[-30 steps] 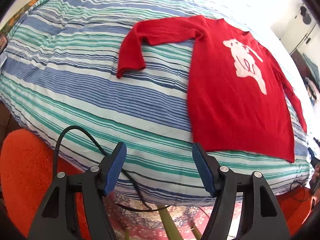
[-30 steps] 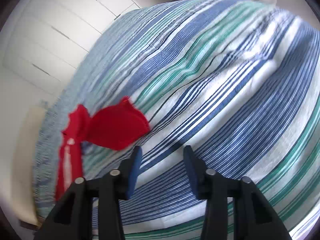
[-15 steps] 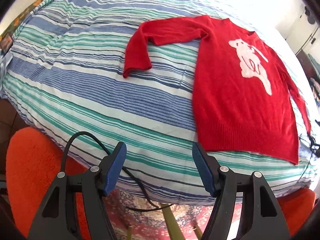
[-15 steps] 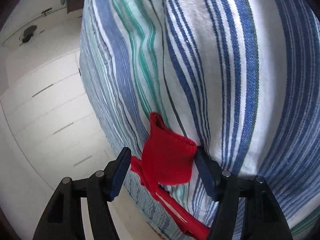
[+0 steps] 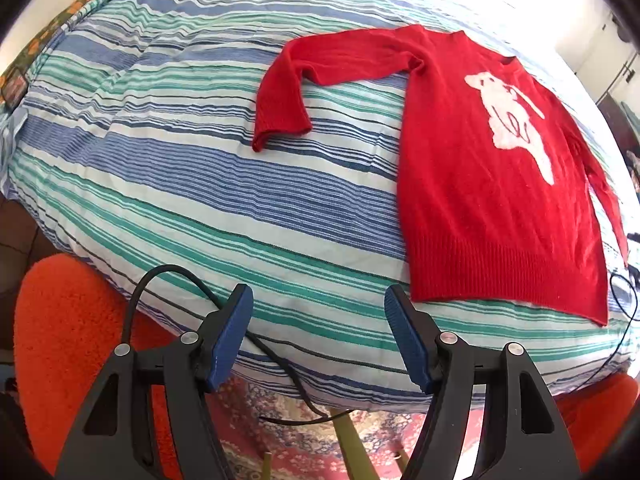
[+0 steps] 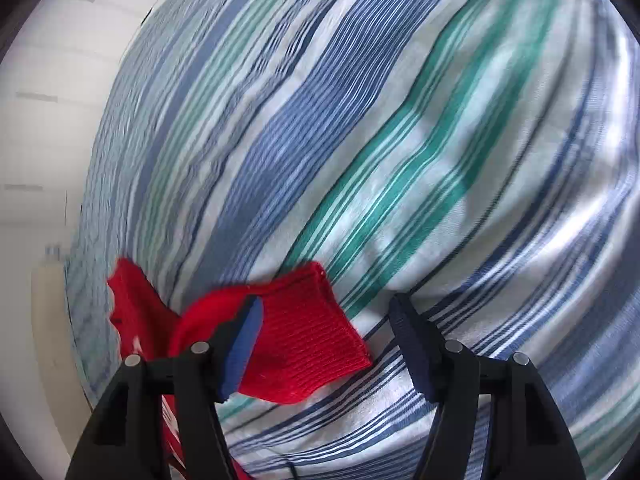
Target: Fold small clothes
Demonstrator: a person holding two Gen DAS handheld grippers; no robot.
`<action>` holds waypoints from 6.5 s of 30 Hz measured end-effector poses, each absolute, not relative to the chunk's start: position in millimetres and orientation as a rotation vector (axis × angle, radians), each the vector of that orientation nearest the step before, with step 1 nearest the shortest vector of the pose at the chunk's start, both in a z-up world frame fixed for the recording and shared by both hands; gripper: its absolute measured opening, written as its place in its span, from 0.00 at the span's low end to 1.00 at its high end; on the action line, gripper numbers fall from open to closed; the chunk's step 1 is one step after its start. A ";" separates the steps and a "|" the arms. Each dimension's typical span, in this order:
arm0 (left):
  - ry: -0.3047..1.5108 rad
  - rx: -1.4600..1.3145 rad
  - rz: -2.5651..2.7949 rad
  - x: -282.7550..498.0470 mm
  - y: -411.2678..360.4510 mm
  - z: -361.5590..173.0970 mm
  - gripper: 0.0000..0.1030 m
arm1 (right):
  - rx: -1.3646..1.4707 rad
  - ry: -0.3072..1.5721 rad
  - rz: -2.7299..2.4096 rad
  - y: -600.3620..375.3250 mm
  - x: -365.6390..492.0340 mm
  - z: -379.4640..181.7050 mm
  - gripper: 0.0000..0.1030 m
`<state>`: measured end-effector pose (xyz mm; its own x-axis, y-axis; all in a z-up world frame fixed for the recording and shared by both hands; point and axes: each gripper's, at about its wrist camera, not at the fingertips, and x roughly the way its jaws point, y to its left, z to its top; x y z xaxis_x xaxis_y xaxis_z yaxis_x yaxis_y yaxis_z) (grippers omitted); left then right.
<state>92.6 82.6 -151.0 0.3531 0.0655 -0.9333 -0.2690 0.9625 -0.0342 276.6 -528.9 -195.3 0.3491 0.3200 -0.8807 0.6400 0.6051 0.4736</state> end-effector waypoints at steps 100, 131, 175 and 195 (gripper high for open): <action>1.274 -0.156 0.244 105.6 75.0 -186.1 0.72 | 0.627 0.890 -0.066 -535.7 220.5 -94.9 0.57; 0.988 0.228 0.085 188.8 118.1 -167.4 0.74 | 0.317 0.762 -0.138 -378.4 68.3 -49.1 0.78; 1.177 -0.363 0.515 261.0 323.7 -214.0 0.04 | 0.172 0.919 0.034 -233.2 63.4 -101.8 0.78; 0.978 -0.187 0.113 191.4 162.7 -139.0 0.69 | 0.116 0.907 0.043 -219.3 75.9 -103.0 0.78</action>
<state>191.4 162.7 -139.0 0.5543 0.0113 -0.8323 -0.1792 0.9781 -0.1060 75.9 -219.3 -103.0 0.6158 0.0861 -0.7832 0.0122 0.9928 0.1188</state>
